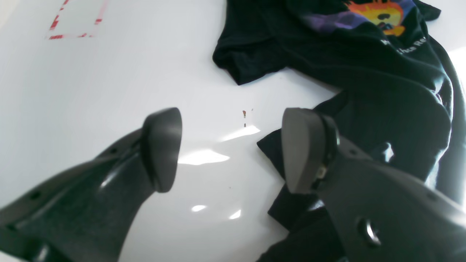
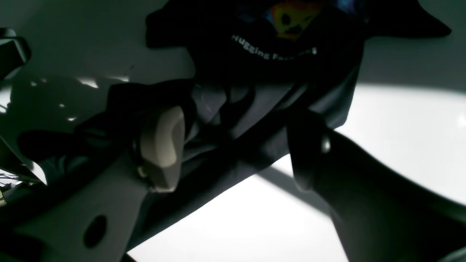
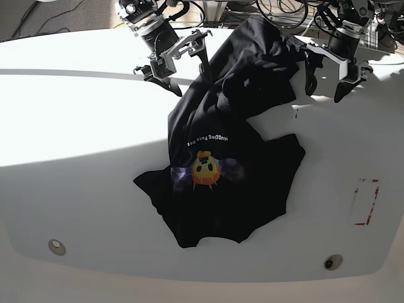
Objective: Layout the t-shirt on the table in an organized manner, then fold the t-shirt properly
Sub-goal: 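Move both grippers down toward the bunched black t-shirt, then grasp the t-shirt edges with the left and right grippers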
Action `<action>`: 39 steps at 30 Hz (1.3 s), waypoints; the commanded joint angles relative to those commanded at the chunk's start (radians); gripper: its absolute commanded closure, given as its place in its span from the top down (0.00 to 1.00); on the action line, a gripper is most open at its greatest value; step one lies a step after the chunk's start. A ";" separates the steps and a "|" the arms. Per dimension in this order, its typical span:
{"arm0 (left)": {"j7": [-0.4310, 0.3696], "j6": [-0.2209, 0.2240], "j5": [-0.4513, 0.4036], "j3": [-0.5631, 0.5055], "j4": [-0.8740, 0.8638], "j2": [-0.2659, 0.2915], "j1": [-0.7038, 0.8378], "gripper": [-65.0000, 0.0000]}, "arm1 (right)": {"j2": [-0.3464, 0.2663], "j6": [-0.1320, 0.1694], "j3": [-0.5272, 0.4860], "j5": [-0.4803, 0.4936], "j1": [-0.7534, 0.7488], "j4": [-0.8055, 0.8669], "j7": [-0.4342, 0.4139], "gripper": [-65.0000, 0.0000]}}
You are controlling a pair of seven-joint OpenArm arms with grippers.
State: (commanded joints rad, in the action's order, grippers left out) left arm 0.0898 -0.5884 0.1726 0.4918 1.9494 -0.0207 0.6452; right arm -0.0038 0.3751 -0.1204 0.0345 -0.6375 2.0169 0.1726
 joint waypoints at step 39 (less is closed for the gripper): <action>0.273 -0.110 0.000 -0.140 0.026 -0.080 0.075 0.60 | -0.002 -0.041 0.077 0.003 0.147 -0.038 0.127 0.66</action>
State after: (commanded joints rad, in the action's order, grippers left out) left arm 0.3629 -0.6981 0.1726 0.3521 1.9755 -0.1005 0.7204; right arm -0.0054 0.3337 -0.0437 0.0376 -0.4902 1.9786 0.3000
